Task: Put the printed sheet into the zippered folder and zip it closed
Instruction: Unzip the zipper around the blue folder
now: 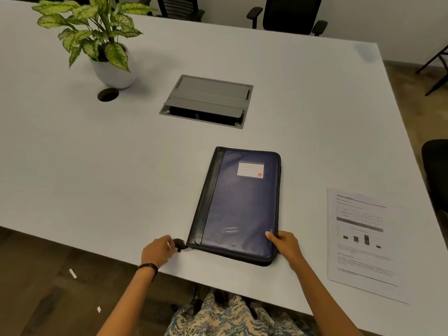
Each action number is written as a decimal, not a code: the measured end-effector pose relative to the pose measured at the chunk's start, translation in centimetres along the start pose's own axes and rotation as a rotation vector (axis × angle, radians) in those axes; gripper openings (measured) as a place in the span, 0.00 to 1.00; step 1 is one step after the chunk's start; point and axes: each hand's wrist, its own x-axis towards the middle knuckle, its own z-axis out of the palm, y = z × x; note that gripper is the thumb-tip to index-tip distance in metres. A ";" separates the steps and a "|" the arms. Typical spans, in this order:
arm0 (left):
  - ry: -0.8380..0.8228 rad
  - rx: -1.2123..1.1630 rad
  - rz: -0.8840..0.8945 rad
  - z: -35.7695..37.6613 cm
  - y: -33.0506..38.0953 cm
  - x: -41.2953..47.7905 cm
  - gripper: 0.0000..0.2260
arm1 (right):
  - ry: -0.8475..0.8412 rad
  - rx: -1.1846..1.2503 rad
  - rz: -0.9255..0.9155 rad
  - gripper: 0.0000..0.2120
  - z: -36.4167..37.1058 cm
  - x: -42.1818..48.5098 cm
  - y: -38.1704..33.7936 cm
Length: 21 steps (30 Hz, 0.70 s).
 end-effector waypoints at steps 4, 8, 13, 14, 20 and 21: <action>0.199 -0.330 0.063 -1.5 2.0 1.7 0.09 | 0.005 0.028 0.010 0.20 -0.9 -0.3 0.1; -0.082 -0.746 0.109 -1.3 6.4 3.0 0.19 | 0.002 0.049 0.012 0.20 -1.3 -0.7 0.3; -0.123 -0.662 0.175 -0.1 9.0 4.0 0.26 | 0.031 0.045 -0.043 0.21 -1.9 -1.4 0.8; -0.111 -0.672 0.173 0.0 9.2 4.0 0.26 | 0.028 0.061 -0.065 0.24 -2.3 -1.5 0.9; -0.166 -0.706 0.215 0.8 11.4 4.0 0.25 | -0.138 0.237 -0.130 0.09 -5.5 -1.7 0.3; -0.177 -0.702 0.220 1.0 11.8 4.0 0.25 | -0.135 0.276 -0.151 0.10 -6.0 -1.8 -0.1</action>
